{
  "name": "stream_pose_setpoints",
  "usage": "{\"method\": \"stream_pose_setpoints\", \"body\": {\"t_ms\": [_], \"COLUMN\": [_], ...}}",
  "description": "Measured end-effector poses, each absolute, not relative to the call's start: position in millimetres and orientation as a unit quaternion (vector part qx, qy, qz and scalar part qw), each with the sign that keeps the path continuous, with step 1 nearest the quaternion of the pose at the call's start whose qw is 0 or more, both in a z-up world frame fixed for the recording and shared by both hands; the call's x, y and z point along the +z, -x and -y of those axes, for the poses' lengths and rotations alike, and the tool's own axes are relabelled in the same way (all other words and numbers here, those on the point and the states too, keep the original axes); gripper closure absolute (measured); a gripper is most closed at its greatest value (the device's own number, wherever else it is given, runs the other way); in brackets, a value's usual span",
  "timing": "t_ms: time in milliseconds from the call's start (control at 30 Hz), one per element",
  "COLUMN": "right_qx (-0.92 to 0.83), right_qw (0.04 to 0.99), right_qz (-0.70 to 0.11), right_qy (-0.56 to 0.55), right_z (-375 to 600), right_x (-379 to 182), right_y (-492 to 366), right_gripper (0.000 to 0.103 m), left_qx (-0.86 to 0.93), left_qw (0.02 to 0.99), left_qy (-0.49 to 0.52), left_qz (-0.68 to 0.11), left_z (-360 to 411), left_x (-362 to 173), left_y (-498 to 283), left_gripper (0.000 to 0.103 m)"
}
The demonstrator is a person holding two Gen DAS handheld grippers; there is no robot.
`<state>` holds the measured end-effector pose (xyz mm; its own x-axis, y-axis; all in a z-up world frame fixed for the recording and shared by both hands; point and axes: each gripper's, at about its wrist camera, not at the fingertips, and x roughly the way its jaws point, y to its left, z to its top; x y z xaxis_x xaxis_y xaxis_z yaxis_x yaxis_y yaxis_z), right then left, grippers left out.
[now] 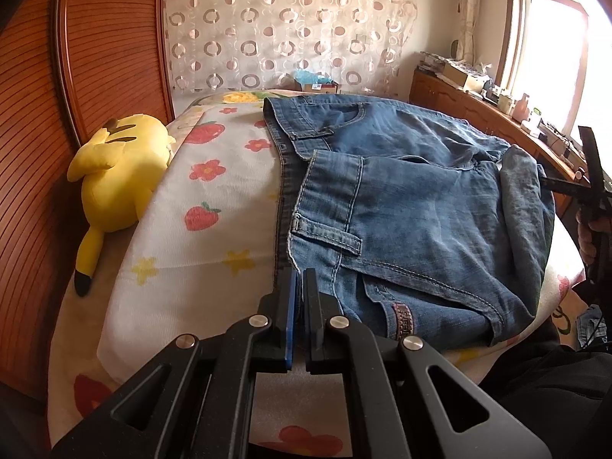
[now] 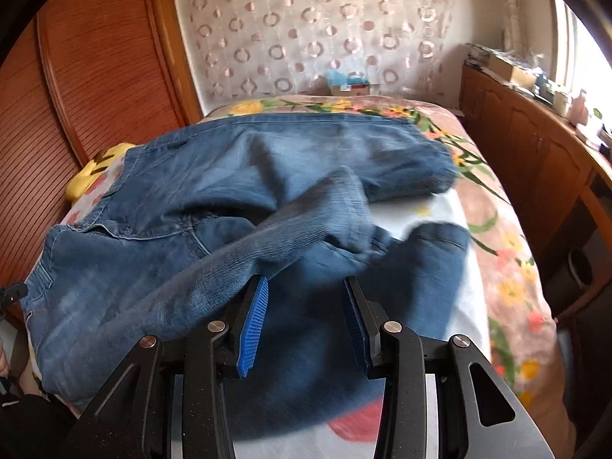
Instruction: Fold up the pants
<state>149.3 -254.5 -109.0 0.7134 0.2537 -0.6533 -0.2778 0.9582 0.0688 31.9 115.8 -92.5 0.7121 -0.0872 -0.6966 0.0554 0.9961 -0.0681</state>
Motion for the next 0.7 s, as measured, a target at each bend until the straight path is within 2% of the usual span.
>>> {"method": "stream_pose_setpoints", "body": {"t_ms": [267,400,700], "right_qx": [0.182,0.167,0.157], "right_qw": [0.923,0.924,0.911], "right_qz": [-0.339,-0.343,-0.379], "right_qy": [0.006,0.009,-0.027], "right_z": [230.8,233.6,236.2], "right_x": [-103.6,-106.8,-128.1], "right_y": [-181.8,-183.6,-213.1], "right_gripper": [0.061,0.048,0.048], "left_qx": [-0.041,-0.042,-0.043], "left_qw": [0.922,0.920,0.914], "left_qy": [0.023,0.027,0.035], "left_qz": [-0.383,-0.389,-0.402], "left_z": [-115.0,-115.3,-117.1], "left_x": [-98.4,-103.1,-113.9], "left_y": [-30.3,-32.3,-33.8], "left_gripper": [0.099,0.099,0.099]}}
